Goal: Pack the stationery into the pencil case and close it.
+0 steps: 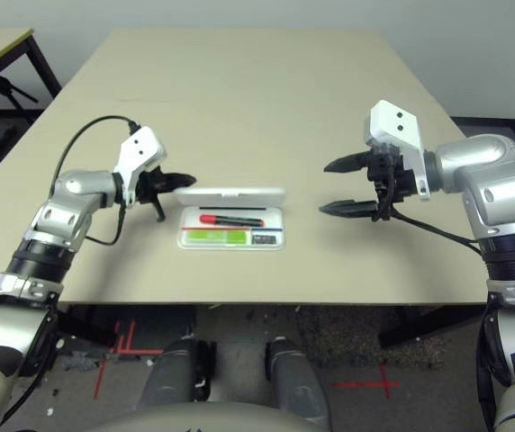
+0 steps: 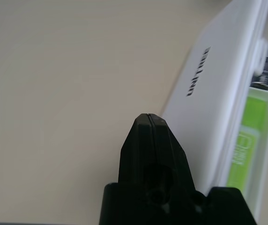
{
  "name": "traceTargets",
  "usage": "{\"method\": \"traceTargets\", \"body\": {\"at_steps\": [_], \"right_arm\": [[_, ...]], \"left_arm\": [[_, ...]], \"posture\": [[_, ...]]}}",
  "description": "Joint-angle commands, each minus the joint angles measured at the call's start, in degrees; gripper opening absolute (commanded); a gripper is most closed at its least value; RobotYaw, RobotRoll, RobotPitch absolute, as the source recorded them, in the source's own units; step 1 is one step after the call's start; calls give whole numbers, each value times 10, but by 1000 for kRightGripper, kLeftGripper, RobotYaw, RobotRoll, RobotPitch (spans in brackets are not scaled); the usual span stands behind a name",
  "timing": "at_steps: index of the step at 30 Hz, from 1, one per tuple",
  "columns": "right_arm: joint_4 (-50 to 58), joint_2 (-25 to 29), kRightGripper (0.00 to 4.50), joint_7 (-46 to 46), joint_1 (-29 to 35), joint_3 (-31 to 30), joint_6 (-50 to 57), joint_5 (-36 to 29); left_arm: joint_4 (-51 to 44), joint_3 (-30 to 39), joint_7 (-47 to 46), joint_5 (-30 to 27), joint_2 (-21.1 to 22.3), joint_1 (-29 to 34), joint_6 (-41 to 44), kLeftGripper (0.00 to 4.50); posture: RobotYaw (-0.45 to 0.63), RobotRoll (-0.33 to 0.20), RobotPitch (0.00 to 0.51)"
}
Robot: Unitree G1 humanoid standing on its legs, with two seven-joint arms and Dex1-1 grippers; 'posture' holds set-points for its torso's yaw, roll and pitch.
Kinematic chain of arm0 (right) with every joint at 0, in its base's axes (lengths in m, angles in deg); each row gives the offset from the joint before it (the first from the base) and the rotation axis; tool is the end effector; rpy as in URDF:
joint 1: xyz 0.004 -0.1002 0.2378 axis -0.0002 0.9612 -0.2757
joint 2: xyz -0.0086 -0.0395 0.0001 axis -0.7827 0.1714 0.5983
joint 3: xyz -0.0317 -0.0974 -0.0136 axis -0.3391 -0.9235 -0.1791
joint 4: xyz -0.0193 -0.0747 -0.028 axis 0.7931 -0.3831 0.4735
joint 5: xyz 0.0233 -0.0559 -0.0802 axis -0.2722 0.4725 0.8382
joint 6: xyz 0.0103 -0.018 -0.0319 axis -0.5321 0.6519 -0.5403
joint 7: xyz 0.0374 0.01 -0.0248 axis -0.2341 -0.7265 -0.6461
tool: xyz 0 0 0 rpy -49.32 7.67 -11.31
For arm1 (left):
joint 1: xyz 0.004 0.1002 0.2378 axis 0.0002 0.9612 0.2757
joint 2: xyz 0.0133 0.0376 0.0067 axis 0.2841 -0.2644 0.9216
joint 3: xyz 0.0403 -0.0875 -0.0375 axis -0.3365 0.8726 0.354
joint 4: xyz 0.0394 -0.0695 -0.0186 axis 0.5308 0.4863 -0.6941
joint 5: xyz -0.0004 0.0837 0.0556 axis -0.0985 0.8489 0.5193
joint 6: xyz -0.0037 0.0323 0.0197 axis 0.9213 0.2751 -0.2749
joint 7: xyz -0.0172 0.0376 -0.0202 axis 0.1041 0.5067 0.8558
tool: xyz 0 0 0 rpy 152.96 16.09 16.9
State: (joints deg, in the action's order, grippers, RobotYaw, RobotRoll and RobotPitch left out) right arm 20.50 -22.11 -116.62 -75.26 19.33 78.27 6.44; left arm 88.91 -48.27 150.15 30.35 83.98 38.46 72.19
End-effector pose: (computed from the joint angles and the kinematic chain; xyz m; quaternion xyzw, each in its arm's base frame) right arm 0.2849 -0.2759 0.2251 -0.2414 0.1550 0.5651 0.7735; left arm 0.3063 0.2043 0.1525 0.2356 0.0862 -0.5105 0.8225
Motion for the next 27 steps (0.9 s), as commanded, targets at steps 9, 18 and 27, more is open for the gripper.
{"method": "traceTargets", "body": {"at_steps": [9, 18, 27], "right_arm": [[-3, -4, 4500, 4, -3, -15, -10, 8], [-4, -5, 4500, 5, -6, -21, -11, 9], [-7, -7, 4500, 6, -4, -22, -13, 10]], "left_arm": [[-30, -57, 17, 27, -4, 43, 3, 46], [10, -86, 1, 67, 0, 44, -21, 46], [0, -118, 33, 84, 27, 63, -8, 46]], "posture": [[-61, 0, 46], [-62, 0, 43], [-60, 0, 38]]}}
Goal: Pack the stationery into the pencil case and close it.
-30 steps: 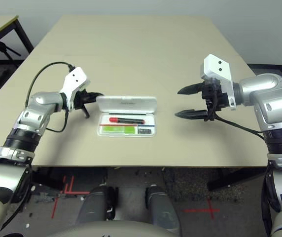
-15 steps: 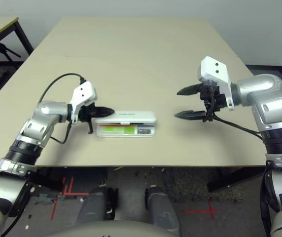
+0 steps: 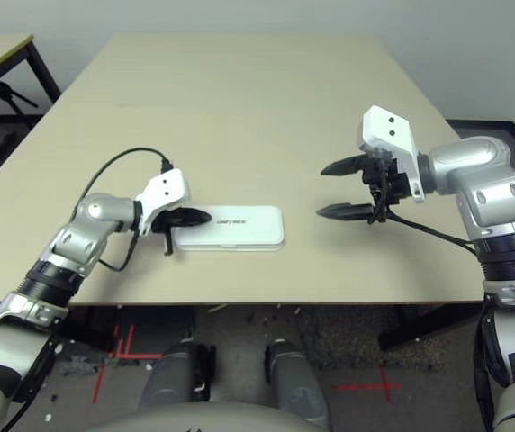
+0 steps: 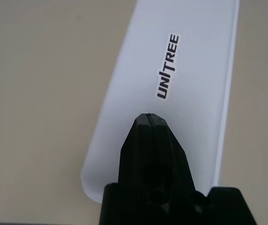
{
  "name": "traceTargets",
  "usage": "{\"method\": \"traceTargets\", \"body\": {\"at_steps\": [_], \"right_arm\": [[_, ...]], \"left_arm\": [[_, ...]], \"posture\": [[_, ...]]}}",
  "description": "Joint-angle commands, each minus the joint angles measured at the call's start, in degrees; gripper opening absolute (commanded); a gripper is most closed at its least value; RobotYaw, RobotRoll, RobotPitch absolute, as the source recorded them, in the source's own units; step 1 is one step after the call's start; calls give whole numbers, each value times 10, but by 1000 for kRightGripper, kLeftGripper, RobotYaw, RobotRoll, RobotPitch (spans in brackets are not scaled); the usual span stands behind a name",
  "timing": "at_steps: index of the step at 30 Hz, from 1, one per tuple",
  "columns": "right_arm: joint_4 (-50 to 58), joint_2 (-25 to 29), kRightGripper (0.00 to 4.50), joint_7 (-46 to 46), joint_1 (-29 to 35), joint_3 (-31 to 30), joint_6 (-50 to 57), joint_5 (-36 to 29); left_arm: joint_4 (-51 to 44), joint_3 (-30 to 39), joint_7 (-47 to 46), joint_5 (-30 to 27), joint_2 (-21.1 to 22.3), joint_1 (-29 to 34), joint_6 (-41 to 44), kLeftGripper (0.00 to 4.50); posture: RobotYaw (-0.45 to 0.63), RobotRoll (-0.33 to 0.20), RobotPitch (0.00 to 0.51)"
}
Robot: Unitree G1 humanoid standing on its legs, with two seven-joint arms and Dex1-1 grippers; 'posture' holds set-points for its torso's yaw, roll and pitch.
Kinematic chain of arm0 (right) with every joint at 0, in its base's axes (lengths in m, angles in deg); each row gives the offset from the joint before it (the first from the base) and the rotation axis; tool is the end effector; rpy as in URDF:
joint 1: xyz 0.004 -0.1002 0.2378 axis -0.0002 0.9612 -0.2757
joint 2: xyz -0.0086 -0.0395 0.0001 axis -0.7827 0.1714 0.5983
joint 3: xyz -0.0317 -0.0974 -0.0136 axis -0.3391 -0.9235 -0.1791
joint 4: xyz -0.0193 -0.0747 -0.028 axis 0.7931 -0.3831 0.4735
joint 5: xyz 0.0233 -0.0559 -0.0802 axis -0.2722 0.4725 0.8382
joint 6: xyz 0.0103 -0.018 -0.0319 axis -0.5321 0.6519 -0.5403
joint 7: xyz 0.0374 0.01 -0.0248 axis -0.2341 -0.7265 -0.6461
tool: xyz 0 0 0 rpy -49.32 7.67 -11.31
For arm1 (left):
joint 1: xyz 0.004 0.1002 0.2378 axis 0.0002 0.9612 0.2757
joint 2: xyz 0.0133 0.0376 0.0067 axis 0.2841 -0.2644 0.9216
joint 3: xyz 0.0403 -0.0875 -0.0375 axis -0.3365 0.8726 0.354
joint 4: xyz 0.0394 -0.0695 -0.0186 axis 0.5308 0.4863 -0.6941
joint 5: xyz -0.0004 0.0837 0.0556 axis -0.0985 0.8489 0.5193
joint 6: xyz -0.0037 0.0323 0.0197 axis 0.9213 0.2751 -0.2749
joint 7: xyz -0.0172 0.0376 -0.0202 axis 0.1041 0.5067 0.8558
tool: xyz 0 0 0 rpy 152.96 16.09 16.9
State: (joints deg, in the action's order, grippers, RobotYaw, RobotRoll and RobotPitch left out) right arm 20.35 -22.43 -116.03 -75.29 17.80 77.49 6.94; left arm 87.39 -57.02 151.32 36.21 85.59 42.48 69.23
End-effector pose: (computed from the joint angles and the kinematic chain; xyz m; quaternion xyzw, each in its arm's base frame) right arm 0.2867 -0.2718 0.2211 -0.2479 0.1603 0.5677 0.7684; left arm 0.2944 0.1901 0.1244 0.3046 0.1469 -0.5529 0.7616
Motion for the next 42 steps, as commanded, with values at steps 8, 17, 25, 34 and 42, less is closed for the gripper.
{"method": "traceTargets", "body": {"at_steps": [8, 17, 25, 34, 42], "right_arm": [[-34, -33, 4500, 25, -10, 1, -16, 4], [-126, -130, 4500, 129, 6, 94, -86, -39], [-288, -204, 4500, 369, -20, 183, -249, -1], [-432, -218, 4500, 653, -23, 256, -383, 33], [-482, -216, 4500, 698, -26, 260, -422, 38]], "left_arm": [[21, 25, -31, -8, -17, 8, 20, 424], [73, 220, -153, -137, -89, -38, 47, 3663], [252, 314, -311, -115, -65, -100, -69, 4461], [349, 354, -452, -102, -55, -98, -165, 4461], [367, 365, -504, -105, -61, -95, -195, 4461]], "posture": [[-54, 0, 35], [-42, 0, 49], [-29, 0, 63], [-46, 0, 73], [-64, 0, 86]]}}
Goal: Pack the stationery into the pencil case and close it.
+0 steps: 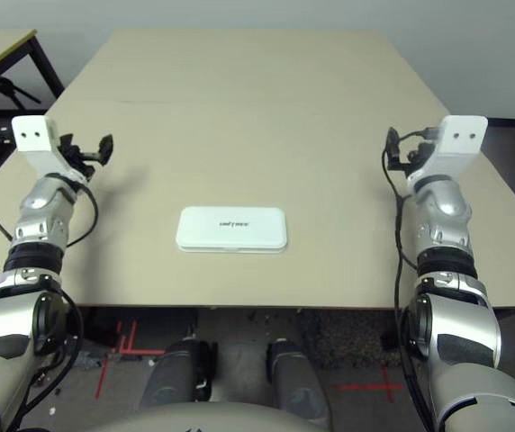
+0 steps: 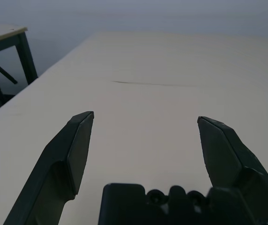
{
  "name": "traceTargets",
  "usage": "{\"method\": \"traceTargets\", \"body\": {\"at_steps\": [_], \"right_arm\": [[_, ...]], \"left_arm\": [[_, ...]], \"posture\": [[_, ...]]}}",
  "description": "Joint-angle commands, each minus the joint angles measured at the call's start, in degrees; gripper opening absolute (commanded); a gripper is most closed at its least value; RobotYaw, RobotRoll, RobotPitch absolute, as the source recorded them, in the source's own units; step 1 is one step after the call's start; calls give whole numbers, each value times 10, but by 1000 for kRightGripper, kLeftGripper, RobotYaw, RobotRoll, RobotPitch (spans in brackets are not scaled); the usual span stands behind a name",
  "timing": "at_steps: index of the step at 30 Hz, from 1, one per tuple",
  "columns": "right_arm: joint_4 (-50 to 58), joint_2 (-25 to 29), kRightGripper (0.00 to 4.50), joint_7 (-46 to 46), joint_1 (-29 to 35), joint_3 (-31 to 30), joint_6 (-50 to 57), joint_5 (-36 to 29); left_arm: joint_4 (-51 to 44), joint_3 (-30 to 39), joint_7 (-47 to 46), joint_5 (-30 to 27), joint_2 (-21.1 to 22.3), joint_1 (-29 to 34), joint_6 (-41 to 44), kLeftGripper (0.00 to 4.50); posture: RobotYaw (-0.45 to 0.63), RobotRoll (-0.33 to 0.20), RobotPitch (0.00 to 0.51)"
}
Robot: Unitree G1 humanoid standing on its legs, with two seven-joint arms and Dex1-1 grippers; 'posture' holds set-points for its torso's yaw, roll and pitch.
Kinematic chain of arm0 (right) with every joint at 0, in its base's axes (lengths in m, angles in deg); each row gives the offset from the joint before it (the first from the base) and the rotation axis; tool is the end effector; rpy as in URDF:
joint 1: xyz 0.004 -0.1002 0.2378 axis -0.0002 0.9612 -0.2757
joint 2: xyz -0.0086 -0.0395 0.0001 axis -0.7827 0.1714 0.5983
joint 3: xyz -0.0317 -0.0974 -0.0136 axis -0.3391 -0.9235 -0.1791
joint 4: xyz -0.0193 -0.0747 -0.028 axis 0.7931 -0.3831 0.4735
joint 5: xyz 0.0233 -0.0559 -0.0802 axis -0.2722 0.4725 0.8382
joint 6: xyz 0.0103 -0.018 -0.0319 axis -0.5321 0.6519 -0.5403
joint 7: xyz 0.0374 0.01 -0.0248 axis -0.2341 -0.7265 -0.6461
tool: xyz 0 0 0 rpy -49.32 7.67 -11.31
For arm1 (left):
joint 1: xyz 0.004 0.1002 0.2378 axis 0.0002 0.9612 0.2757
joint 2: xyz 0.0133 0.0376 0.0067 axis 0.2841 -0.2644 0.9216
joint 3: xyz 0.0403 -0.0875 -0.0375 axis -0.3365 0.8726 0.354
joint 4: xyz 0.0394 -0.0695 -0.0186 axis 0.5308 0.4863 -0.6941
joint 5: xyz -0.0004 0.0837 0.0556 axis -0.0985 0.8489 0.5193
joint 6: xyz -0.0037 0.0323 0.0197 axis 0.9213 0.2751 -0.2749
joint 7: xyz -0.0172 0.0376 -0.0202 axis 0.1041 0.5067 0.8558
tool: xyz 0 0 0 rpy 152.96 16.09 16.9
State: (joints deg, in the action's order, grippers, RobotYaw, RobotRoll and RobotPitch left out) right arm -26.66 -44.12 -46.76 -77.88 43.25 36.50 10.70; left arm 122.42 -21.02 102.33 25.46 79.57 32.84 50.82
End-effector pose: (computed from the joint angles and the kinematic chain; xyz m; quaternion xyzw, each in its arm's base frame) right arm 0.2976 -0.3053 0.1080 -0.0340 -0.0802 -0.1152 0.9895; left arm 0.3117 0.2827 0.1199 0.0278 -0.0538 0.0654 0.9960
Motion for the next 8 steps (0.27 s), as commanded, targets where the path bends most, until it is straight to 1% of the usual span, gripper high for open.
{"method": "traceTargets", "body": {"at_steps": [1, 4, 5, 8], "right_arm": [[-12, 1, 4500, 5, 1, 5, -12, 0], [-7, 1, 4500, 4, 5, 5, -11, -2], [-5, 1, 4500, 3, 7, 5, -11, -2], [0, 0, 4500, 0, 12, 4, -9, -4]], "left_arm": [[18, 4, -15, 3, -1, 2, -13, 4461], [19, -3, -15, 7, -4, 5, -18, 4461], [18, -4, -15, 7, -5, 6, -18, 4461], [14, -6, -15, 8, -7, 9, -17, 4461]], "posture": [[-66, 0, 89], [-69, 0, 92], [-71, 0, 102], [-68, 0, 109]]}}
